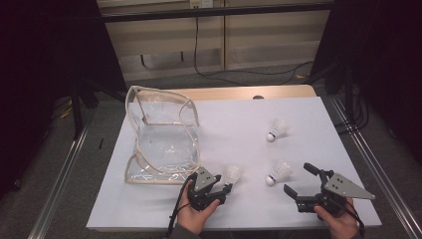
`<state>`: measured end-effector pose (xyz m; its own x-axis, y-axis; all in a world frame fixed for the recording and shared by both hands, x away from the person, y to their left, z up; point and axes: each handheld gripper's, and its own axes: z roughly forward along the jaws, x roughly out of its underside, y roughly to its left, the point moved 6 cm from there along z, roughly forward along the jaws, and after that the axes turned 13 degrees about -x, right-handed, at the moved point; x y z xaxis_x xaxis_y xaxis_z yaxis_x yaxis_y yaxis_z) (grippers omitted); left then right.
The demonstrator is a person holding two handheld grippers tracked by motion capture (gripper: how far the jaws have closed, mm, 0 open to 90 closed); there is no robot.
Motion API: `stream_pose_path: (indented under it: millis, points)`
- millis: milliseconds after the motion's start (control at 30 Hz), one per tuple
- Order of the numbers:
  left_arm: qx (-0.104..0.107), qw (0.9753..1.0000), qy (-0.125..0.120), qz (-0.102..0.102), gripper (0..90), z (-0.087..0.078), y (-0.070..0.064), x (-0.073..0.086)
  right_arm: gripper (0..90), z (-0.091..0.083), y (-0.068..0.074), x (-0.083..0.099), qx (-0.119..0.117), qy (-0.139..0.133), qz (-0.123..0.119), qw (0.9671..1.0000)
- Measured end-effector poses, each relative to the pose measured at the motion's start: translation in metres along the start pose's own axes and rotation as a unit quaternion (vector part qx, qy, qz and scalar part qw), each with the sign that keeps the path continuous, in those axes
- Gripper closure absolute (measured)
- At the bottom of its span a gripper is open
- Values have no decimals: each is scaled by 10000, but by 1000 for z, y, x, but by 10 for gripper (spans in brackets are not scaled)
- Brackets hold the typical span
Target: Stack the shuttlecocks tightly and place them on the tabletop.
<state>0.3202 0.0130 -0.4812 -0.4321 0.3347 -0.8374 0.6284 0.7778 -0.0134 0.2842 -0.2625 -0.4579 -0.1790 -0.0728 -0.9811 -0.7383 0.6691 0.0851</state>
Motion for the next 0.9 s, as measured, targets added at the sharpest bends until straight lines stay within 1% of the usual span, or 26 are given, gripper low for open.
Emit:
stream_pose_path:
  millis: [33,67,100,133,167,200,233,267,333,367,467,600,633,800,833,900]
  points:
    - [29,10000,23,-37,479,0,-1,1,17,0,0,0,1,-2,3,10000]
    - [140,9999,63,-79,469,1,-3,3,17,0,1,0,-5,-2,7,10000]
    - [140,9999,63,-79,473,1,-3,3,17,0,1,0,-5,-2,7,10000]
    - [156,9998,143,-31,482,1,-4,4,17,0,0,0,-7,-1,3,10000]
    - [148,9998,138,-12,482,1,-5,4,17,0,0,0,-7,-1,3,10000]
    - [173,9997,169,-35,542,2,-6,4,17,0,0,0,1,-2,6,10000]
    - [185,9996,198,-14,556,2,-6,4,17,-1,0,0,0,-2,3,10000]
    - [158,9995,267,51,571,4,-6,5,17,-1,0,0,9,-1,7,10000]
    - [156,9994,305,58,624,5,-6,5,17,-1,-1,0,17,-6,-3,10000]
    - [156,9994,305,58,635,5,-6,5,17,-1,-1,0,17,-6,-3,10000]
    - [200,9992,336,45,639,6,-6,4,17,-1,-1,0,11,-7,-4,10000]
    - [205,9991,370,74,651,7,-5,4,17,-1,-1,-1,16,-16,-1,10000]
    - [207,9991,364,20,651,7,-5,4,17,-1,-1,-1,16,-16,-1,10000]
    - [242,9991,345,-74,646,9,-5,2,17,-2,-2,0,25,-8,-6,10000]
    - [249,9991,337,-120,635,9,-6,1,17,-2,-1,0,19,-3,-7,10000]
    - [245,9990,349,-130,603,9,-6,-1,17,-2,-2,0,22,-6,-1,10000]
